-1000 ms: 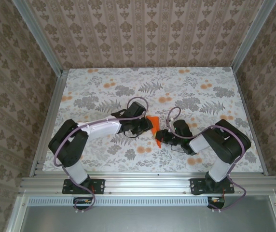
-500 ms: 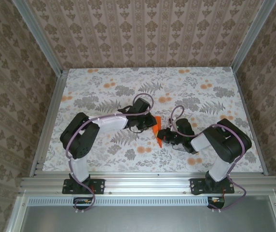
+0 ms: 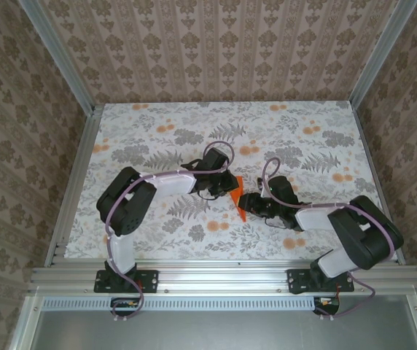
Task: Fold a paper plane with a square sheet of paper (pick it up from the middle)
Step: Fold the wing for the fifth time at the center of the table.
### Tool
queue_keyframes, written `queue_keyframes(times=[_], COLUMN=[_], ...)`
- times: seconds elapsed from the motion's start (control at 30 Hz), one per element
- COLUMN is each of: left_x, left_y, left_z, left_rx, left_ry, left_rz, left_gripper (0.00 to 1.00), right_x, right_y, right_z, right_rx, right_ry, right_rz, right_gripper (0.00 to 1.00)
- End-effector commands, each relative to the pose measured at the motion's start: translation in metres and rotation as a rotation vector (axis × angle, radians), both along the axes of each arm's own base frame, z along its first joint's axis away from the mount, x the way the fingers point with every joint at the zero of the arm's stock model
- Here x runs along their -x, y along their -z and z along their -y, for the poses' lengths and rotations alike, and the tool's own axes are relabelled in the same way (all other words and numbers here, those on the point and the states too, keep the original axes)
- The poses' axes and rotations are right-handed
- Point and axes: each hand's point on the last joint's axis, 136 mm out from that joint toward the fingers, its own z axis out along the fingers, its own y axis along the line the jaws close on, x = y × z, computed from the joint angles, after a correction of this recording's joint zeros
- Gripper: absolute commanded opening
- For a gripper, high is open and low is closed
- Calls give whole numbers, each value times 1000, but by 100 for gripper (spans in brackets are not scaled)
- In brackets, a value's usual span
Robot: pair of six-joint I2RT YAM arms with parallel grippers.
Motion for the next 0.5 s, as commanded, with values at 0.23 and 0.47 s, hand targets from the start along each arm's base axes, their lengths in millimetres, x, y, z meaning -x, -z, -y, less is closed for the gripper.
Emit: queue_keyframes(times=[0.23, 0.47], left_x=[-6, -6], left_y=[-3, -2], left_z=[7, 8], left_rx=[20, 19], left_ry=[24, 26], left_rz=[8, 2], left_gripper=[20, 19], right_x=[7, 7], right_y=[10, 14], right_z=[12, 9], right_rx=[198, 216], right_ry=[-64, -91], right_rz=[-31, -61], right_gripper=[45, 46])
